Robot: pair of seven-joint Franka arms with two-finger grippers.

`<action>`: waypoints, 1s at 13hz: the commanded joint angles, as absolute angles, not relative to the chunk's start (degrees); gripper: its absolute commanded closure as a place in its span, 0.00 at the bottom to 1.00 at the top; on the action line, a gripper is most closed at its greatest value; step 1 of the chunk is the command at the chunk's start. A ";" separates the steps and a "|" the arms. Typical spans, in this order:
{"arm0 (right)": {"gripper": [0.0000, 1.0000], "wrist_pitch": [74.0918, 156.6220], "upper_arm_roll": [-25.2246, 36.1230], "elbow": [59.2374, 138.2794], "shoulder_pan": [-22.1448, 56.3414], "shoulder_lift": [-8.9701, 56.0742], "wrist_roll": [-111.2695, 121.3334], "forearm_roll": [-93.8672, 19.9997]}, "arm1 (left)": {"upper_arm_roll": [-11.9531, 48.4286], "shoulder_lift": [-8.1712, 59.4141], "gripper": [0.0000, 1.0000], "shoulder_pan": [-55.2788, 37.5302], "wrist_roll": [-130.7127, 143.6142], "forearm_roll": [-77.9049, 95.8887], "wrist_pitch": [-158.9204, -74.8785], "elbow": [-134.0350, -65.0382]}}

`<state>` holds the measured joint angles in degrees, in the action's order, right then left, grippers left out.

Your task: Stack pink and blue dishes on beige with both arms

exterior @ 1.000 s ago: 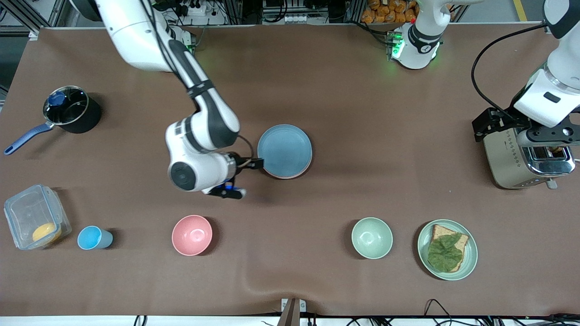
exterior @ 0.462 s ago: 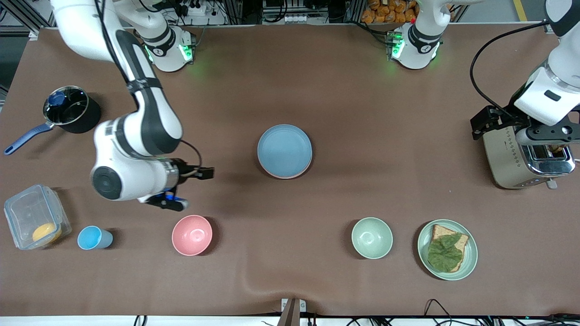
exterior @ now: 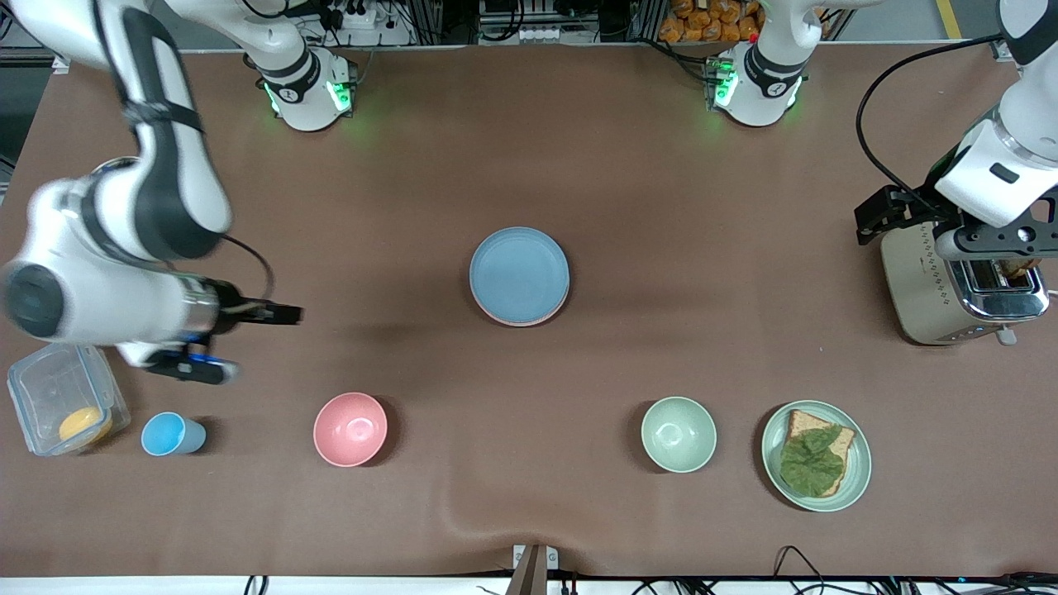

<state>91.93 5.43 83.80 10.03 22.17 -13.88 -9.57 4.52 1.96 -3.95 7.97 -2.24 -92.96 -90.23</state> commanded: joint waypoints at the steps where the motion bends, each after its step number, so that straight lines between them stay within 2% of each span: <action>1: 0.00 92.37 4.04 90.42 7.83 12.95 -12.23 -3.44 | 4.39 1.14 0.00 -3.96 6.59 -0.79 -90.19 -88.60; 3: 0.00 93.08 3.96 93.07 6.07 8.45 -11.34 -2.82 | 4.57 1.14 0.00 -3.96 6.68 -0.70 -88.86 -87.89; 7: 0.00 92.64 3.96 93.08 2.03 2.82 -8.45 -1.94 | 4.40 1.41 0.00 -4.04 7.29 0.79 -86.57 -85.34; 13: 0.00 88.24 3.96 90.18 1.32 1.05 -5.45 1.32 | 4.48 1.32 0.00 -4.04 7.03 0.00 -85.52 -85.25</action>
